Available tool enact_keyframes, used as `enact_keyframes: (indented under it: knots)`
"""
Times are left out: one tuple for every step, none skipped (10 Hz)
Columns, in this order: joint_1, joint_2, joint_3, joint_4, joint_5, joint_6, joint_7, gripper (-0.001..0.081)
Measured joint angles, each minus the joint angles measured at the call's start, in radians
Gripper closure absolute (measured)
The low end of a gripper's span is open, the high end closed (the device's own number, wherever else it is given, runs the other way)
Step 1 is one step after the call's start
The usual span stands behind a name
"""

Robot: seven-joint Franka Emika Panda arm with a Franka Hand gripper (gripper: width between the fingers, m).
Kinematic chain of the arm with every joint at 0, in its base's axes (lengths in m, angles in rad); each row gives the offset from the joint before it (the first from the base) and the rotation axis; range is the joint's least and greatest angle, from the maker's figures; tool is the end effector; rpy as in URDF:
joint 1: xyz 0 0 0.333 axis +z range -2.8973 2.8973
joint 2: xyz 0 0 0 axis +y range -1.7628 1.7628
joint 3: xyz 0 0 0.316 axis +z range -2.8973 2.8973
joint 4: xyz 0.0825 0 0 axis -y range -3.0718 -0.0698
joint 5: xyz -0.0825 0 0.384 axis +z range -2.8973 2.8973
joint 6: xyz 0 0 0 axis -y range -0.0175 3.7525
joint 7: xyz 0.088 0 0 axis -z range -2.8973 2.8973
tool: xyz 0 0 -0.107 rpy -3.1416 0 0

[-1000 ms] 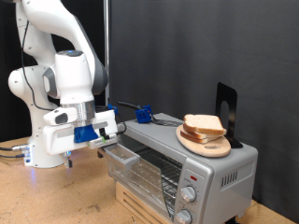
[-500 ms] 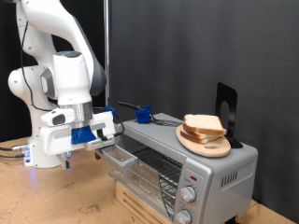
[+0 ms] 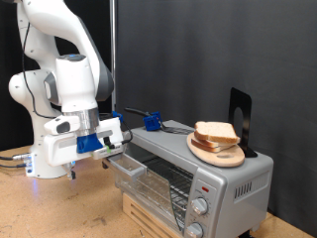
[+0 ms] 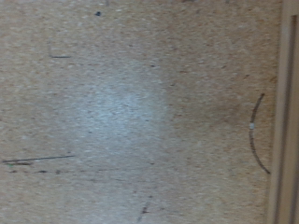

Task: Make a piece of toast with the oven

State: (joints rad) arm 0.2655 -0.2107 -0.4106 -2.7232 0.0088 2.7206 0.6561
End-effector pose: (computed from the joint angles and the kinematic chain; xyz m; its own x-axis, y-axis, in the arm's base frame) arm 0.4114 -0.0546 0.3038 0.6807 -0.7263 0.0954 -0.7047 -0.6849 -0.1851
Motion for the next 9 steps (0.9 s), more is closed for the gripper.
enact_keyframes:
  knots:
    - [0.022,-0.013,-0.002,0.000,0.055,-0.015,-0.038,0.0006]
    - [0.040,-0.033,-0.002,-0.001,0.087,-0.034,-0.054,0.0006]
    - [0.052,-0.056,0.002,-0.002,0.098,-0.052,-0.056,0.0006]
    - [0.058,-0.077,0.008,-0.006,0.100,-0.064,-0.053,0.0006]
    - [0.058,-0.094,0.018,-0.009,0.100,-0.081,-0.043,0.0006]
    - [0.057,-0.109,0.029,-0.012,0.097,-0.094,-0.028,0.0006]
    - [0.056,-0.116,0.040,-0.015,0.092,-0.097,-0.009,0.0006]
    - [0.055,-0.119,0.049,-0.018,0.089,-0.098,0.007,0.0006]
    - [0.055,-0.122,0.058,-0.018,0.091,-0.098,0.019,0.0006]
